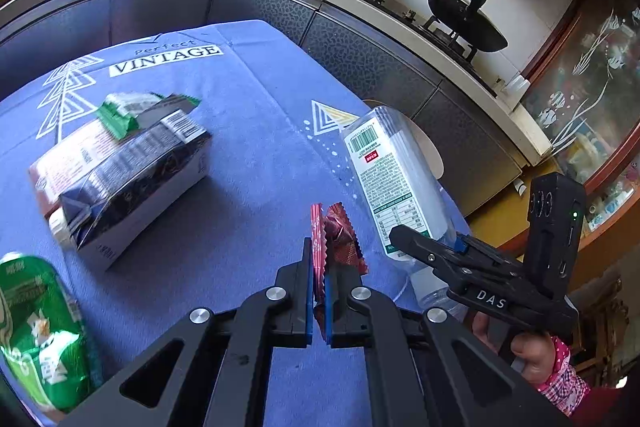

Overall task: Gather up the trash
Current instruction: 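Carry wrapper and bottle over the beige bin and open both tools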

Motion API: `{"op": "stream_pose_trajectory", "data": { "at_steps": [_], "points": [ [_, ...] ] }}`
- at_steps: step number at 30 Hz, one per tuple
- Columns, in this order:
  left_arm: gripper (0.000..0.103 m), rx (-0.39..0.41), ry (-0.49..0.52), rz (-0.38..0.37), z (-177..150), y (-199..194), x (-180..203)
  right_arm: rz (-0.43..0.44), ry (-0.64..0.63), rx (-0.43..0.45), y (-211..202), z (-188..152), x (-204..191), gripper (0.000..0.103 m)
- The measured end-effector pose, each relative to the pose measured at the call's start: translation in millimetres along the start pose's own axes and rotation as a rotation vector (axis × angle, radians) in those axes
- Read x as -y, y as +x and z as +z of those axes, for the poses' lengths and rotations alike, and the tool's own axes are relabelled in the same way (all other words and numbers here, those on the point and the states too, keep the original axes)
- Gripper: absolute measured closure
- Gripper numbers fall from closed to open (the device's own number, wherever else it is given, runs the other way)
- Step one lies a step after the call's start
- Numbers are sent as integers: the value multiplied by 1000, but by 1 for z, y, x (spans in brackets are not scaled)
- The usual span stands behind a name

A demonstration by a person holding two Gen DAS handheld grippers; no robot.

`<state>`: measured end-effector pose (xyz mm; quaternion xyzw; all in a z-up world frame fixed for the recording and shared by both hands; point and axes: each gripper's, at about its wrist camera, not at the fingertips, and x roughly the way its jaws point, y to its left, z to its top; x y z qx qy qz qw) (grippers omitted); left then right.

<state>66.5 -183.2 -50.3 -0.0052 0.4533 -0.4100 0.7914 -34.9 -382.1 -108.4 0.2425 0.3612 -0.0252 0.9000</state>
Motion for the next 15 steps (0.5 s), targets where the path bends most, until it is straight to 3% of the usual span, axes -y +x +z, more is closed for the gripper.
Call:
{"op": "stream_pose_trajectory", "data": {
  "at_steps": [7,15],
  "points": [
    [99,-13,77,-19,42,32,39,51,121,16,-5,35,47,41],
    [99,-54,199,-67,118,109,106,66,385,-63,-9,102,152,41]
  ]
}}
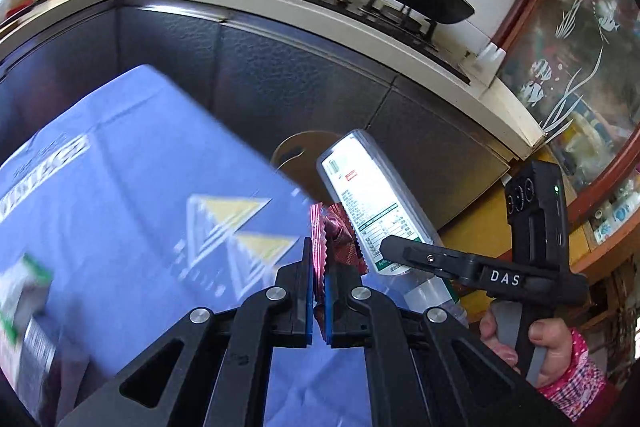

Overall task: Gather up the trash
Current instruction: 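Carry wrapper and bottle over the beige bin and open both tools, then move both open tools back over the remaining table trash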

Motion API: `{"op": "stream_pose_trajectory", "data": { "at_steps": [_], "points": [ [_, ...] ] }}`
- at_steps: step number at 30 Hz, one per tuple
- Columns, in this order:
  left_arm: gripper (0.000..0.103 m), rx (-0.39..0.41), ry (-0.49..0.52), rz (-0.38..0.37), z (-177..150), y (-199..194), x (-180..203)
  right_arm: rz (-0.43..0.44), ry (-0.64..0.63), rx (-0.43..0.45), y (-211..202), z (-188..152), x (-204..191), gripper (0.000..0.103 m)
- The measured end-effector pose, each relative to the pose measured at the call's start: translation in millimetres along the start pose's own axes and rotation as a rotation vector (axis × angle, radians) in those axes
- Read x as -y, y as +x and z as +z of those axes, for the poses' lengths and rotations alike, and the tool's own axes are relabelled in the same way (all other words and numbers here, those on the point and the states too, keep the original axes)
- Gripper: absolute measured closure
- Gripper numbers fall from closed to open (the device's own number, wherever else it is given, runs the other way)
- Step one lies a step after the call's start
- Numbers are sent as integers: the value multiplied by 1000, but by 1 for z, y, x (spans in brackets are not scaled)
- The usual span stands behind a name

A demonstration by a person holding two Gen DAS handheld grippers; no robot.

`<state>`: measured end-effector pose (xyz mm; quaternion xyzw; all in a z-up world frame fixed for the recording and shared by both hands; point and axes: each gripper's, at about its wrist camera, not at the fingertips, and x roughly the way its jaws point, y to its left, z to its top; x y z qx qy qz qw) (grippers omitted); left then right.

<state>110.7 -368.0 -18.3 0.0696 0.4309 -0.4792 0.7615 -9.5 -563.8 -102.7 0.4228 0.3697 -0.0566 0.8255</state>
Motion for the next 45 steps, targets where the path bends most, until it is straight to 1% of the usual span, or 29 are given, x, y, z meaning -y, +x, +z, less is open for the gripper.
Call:
{"op": "stream_pose_trajectory", "data": {
  "at_steps": [4,7,10,12,13,14,17,19,21,24,26,29,33,38,41,45],
  "points": [
    [99,-18,44,33,33,44,17,-75,81,-63,8,41,34,41],
    [99,-42,50,67,51,77,20,-139,81,-113,21,58,45,41],
    [97,-80,29,90,60,106,18,-165,101,-148,34,71,53,39],
    [80,-101,20,115,61,119,17,-183,88,-147,39,78,53,36],
    [67,-110,17,133,61,124,16,-190,86,-137,40,80,54,36],
    [65,-108,14,143,60,125,15,-197,82,-118,39,81,54,36],
    [65,-89,5,105,54,115,16,-182,58,-56,31,76,51,36],
    [65,-66,10,97,49,102,19,-167,55,-11,22,69,50,36],
    [65,-49,0,72,41,89,20,-149,47,21,13,59,49,37],
    [65,-35,-18,45,21,73,20,-117,40,58,-2,39,48,37],
    [65,-32,-25,49,4,62,20,-89,42,79,-12,23,45,37],
    [65,-26,-15,86,-21,47,23,-61,42,119,-25,-3,37,37],
    [65,-10,-9,123,-44,26,24,-35,31,176,-37,-42,19,37],
    [65,16,-11,175,-63,-1,18,-53,-9,239,-44,-86,-10,37],
    [65,36,-3,223,-78,-21,13,-67,-35,248,-43,-110,-26,37],
    [65,61,-10,259,-95,-46,4,-69,-56,253,-44,-132,-44,37]
  ]
}}
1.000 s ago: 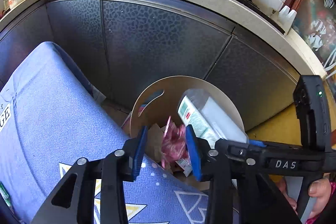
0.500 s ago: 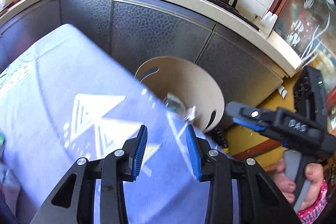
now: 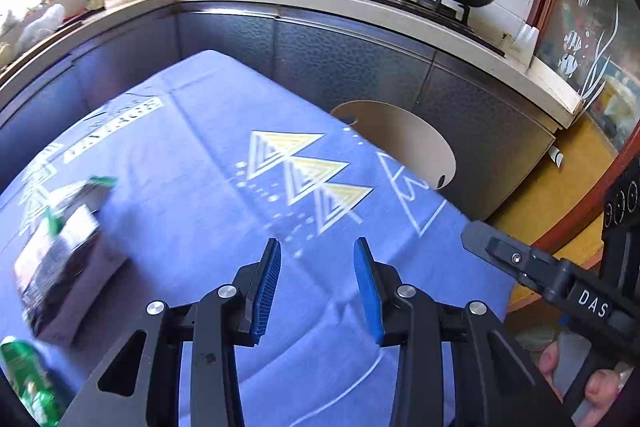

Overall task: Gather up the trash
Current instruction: 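Move both open tools back over the remaining table trash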

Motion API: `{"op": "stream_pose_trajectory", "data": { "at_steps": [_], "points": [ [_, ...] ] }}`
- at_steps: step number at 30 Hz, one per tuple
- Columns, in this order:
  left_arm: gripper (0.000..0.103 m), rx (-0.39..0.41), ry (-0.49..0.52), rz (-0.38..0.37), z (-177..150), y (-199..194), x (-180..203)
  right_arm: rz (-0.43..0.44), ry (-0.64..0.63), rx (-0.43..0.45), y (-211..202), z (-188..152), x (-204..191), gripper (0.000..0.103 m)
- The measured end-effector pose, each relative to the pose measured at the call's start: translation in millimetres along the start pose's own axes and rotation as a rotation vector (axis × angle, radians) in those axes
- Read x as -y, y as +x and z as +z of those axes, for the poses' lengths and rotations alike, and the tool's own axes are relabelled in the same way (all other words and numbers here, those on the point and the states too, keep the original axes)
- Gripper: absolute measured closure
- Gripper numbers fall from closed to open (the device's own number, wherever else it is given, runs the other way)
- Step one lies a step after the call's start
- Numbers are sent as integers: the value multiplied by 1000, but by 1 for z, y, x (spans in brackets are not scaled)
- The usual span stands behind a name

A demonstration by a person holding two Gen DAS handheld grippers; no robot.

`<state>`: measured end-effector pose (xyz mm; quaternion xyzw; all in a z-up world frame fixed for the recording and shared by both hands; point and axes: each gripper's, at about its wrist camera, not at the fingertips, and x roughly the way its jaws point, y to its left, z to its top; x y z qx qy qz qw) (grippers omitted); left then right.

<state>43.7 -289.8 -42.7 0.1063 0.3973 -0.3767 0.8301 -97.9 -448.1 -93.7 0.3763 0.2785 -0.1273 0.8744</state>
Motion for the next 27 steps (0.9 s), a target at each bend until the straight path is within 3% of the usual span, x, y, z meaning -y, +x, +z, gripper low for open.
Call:
{"op": "stream_pose_trajectory", "data": {
  "at_steps": [13,27],
  "points": [
    [65,85,-15,75,-31,-55,-25,11,-81,55,-26,-35,-49,37],
    [65,121,-54,111,-51,-83,-56,44,-149,17,-20,-55,-88,37]
  ]
}}
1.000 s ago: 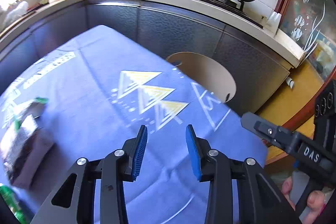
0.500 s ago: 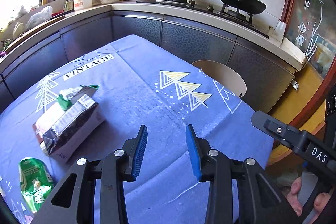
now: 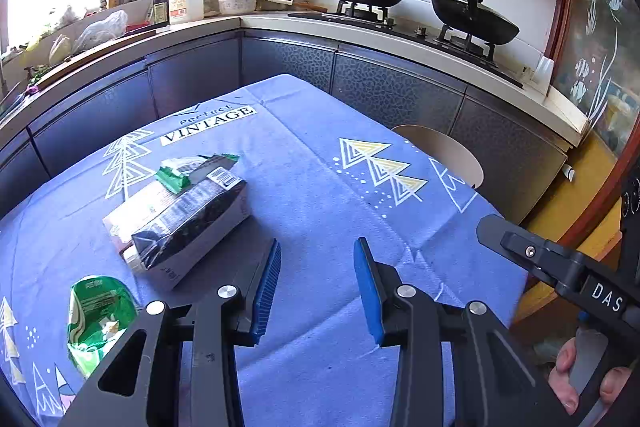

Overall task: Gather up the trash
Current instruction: 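Move both open tools back over the remaining table trash, then close left tool on the crushed green can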

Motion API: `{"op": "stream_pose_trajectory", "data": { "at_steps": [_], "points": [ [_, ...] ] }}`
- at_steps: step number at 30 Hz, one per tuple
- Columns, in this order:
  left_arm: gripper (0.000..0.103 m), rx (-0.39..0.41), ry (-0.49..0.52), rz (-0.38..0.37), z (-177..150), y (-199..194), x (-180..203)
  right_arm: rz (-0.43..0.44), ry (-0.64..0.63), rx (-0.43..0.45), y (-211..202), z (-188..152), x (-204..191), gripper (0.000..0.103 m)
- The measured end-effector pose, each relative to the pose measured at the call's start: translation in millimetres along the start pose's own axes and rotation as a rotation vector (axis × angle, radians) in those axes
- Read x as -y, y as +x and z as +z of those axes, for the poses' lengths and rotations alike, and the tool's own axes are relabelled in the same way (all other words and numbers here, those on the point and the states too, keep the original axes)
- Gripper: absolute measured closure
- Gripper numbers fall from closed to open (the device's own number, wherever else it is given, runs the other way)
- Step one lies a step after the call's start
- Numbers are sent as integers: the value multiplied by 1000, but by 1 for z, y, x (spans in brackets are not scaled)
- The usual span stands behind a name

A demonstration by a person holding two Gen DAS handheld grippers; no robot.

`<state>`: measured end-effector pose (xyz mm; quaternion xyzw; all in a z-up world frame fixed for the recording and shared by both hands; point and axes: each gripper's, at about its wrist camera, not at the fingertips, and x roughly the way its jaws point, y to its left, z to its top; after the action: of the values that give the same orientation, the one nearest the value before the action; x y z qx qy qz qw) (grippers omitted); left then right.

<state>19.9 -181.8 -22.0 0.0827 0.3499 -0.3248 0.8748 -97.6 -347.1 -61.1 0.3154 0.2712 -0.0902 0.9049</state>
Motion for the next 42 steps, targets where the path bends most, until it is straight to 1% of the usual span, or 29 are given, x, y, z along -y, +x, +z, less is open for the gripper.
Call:
{"op": "stream_pose_trajectory", "data": {
  "at_steps": [6,13,16,18,20,22,25,27,28,30,33,36,37,40,42],
  "points": [
    [65,10,-22,11,-7,-7,-17,13,-48,-32,11,-7,-21,37],
    [65,15,-65,18,-15,-15,-43,29,-107,-88,29,-21,-47,37],
    [65,18,-77,6,-20,-26,-58,42,-133,-111,37,-26,-58,37],
    [64,33,-95,-12,-25,-40,-75,59,-158,-125,42,-29,-67,38],
    [59,62,-152,-15,-31,-60,-107,73,-192,-132,46,-33,-76,39],
    [58,76,-215,9,-37,-74,-140,85,-227,-143,50,-38,-85,40],
    [58,70,-294,55,-49,-85,-183,111,-268,-188,63,-47,-96,46],
    [58,51,-327,87,-58,-84,-200,130,-285,-215,69,-53,-103,54],
    [58,31,-349,92,-63,-81,-209,137,-293,-225,72,-55,-105,55],
    [58,-6,-396,62,-71,-71,-221,149,-315,-246,78,-60,-112,62],
    [58,-51,-454,-14,-82,-56,-227,164,-336,-277,87,-66,-120,70],
    [52,-90,-500,-91,-87,-38,-228,174,-360,-294,96,-68,-130,74],
    [48,-96,-513,-110,-88,-34,-229,178,-366,-299,98,-68,-132,74],
    [44,-117,-557,-171,-89,-24,-230,190,-384,-314,109,-69,-142,74],
    [43,-131,-594,-220,-91,-19,-232,201,-360,-323,118,-64,-143,74]
  ]
}}
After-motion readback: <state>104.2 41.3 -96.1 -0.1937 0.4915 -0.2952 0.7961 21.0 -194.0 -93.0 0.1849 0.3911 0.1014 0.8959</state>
